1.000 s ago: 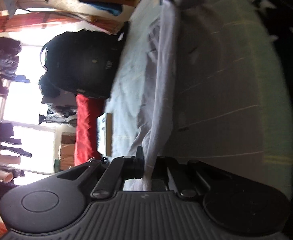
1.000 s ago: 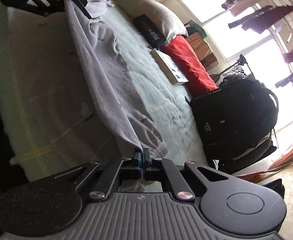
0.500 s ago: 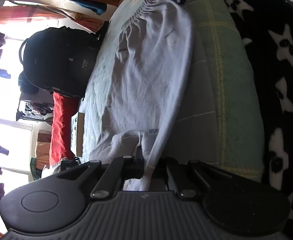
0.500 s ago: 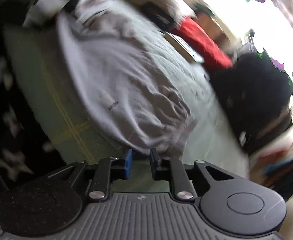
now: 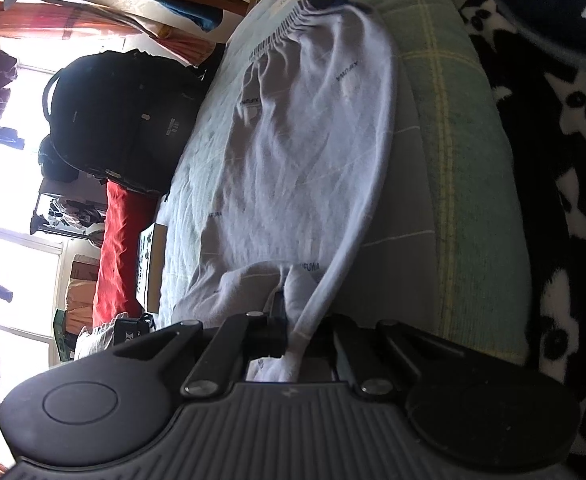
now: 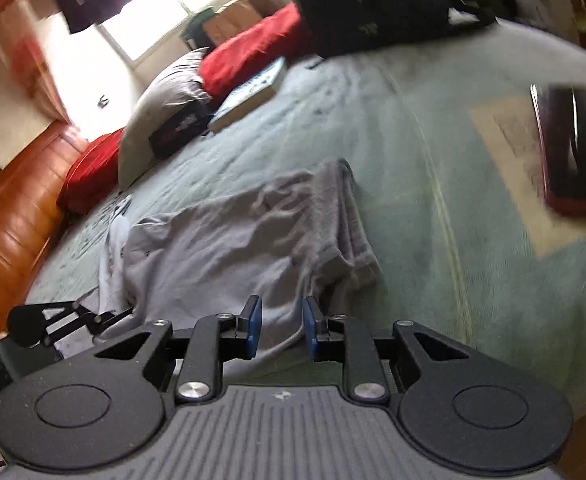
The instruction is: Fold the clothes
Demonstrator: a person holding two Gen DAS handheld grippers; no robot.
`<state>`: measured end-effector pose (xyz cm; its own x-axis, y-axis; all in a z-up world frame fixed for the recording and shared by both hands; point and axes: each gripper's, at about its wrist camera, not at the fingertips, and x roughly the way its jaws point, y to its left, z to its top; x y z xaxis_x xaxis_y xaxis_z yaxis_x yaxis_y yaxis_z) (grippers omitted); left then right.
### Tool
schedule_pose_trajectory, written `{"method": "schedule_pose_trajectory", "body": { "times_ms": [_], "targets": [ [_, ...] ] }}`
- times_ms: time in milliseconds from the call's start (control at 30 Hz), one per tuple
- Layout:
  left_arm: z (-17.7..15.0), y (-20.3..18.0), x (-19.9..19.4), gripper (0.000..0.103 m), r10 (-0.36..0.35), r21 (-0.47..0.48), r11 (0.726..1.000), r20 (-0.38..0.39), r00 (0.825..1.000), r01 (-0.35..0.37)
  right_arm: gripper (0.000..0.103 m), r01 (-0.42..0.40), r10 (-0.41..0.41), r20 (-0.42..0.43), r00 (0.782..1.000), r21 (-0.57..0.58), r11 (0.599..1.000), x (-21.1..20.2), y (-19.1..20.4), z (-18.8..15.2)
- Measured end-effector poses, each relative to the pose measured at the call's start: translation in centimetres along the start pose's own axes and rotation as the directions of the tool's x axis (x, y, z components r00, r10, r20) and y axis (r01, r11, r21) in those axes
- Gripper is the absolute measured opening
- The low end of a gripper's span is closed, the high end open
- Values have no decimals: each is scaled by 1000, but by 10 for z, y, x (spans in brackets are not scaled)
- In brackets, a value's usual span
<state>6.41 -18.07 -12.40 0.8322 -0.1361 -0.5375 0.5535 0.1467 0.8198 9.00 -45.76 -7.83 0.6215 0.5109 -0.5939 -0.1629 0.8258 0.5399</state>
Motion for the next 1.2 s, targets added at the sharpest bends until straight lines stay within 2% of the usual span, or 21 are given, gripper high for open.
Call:
{"method": "schedule_pose_trajectory", "body": {
  "times_ms": [133, 267, 333, 367, 400, 433, 567, 700, 900, 1000, 1067, 1100, 1133, 1200],
  "targets": [
    [0, -1, 0, 2, -4, -6, 1000, -1, 1000, 4, 28, -1, 1, -1, 1000, 64, 998, 12, -11, -4],
    [-1, -2, 0, 2, -7, -22, 1000, -1, 1000, 7, 32, -49, 44, 47, 998, 119, 992, 16, -21, -2],
    [-1, -3, 0, 2, -7, -27, 1000, -1, 1000, 7, 34, -49, 40, 73, 997, 119, 992, 19, -22, -1],
    [-1, -3, 0, 2, -8, -32, 999, -1, 1000, 8, 33, -41, 32, 81, 996, 113, 993, 20, -22, 0],
    [-1, -2, 0, 2, -11, -37, 999, -1, 1000, 11, 24, -33, 24, 89, 996, 106, 994, 22, -22, 0],
    [-1, -1, 0, 2, -15, -43, 999, 0, 1000, 15, 10, -22, 13, 96, 995, 97, 995, 24, -21, 1],
    [0, 8, -6, 2, -33, -47, 998, 2, 999, 33, 9, -2, -2, 126, 992, 33, 999, 13, -11, 8],
    [5, 12, -18, 2, -20, -30, 999, 23, 1000, 21, 8, 29, -27, 149, 988, -11, 1000, -1, -6, 21],
    [4, -2, -16, 4, -50, -4, 999, 25, 998, 50, 9, 76, -76, 96, 993, 5, 997, 8, -15, 12],
    [2, -3, -17, 6, -49, -3, 999, 29, 998, 49, 13, 88, -89, 69, 994, 12, 996, 13, -17, 4],
    [-2, 6, -21, 10, -80, -47, 996, 35, 996, 81, 17, 101, -102, 75, 992, 10, 995, 6, -14, 3],
    [-6, 13, -24, 12, -107, -82, 991, 40, 994, 109, 21, 116, -116, 79, 990, 5, 993, 1, -12, 3],
    [-10, 20, -27, 12, -136, -118, 983, 45, 990, 140, 32, 139, -138, 88, 987, -5, 990, -6, -9, 2],
    [-21, 39, -38, 18, -224, -214, 948, 72, 972, 235, 41, 190, -183, 118, 976, -45, 981, -21, 0, 0]
  ]
}}
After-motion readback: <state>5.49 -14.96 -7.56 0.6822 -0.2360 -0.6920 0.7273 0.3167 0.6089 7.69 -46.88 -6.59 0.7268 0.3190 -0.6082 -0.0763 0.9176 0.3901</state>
